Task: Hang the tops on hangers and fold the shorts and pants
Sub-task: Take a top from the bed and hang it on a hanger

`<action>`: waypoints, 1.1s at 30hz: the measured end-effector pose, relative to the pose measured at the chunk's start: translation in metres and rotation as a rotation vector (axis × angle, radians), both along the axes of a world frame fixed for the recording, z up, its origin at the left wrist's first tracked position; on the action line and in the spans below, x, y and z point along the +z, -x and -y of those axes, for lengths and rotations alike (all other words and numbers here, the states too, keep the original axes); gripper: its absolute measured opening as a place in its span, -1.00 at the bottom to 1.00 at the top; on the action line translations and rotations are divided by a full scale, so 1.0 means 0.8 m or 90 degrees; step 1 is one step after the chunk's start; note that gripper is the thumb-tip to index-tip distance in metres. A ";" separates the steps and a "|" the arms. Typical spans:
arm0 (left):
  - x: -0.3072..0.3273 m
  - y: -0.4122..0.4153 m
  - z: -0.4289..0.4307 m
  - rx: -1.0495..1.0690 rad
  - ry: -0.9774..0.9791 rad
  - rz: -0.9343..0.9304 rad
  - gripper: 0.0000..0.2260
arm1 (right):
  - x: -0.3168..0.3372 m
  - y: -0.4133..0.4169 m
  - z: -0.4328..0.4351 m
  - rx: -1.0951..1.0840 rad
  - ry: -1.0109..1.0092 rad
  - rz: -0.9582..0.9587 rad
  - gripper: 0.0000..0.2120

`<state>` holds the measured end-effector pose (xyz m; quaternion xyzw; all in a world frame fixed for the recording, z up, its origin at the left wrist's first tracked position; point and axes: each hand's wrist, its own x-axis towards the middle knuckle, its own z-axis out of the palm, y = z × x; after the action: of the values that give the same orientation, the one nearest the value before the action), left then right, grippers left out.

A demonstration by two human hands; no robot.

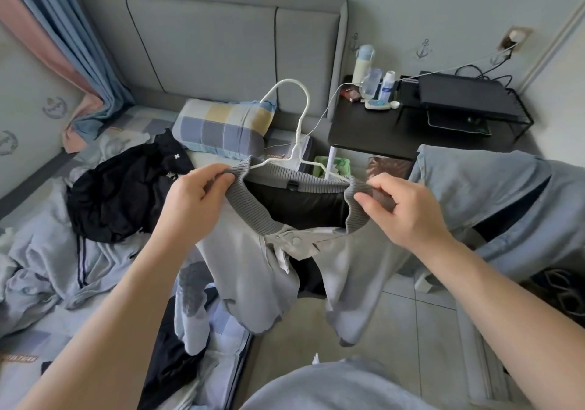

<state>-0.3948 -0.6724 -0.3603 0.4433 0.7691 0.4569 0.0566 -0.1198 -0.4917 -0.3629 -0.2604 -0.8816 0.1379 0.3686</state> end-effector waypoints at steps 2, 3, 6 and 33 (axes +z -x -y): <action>-0.003 -0.003 -0.010 -0.021 0.001 -0.001 -0.84 | 0.000 -0.007 -0.002 -0.016 -0.017 0.002 -0.70; -0.005 -0.006 -0.016 -0.029 0.003 0.002 -0.85 | 0.000 -0.011 -0.003 -0.020 -0.024 0.003 -0.68; -0.011 -0.014 -0.037 -0.059 0.012 0.006 -0.85 | -0.004 -0.024 -0.005 -0.056 -0.025 0.036 -0.80; 0.085 -0.287 -0.382 -0.558 -0.101 0.033 -0.78 | 0.123 -0.353 -0.116 -0.269 0.286 0.004 -0.80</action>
<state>-0.1648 -0.3670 -0.2920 0.7190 0.4694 0.4582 0.2299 0.1623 -0.3986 -0.2644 -0.5132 -0.7565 0.2490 0.3198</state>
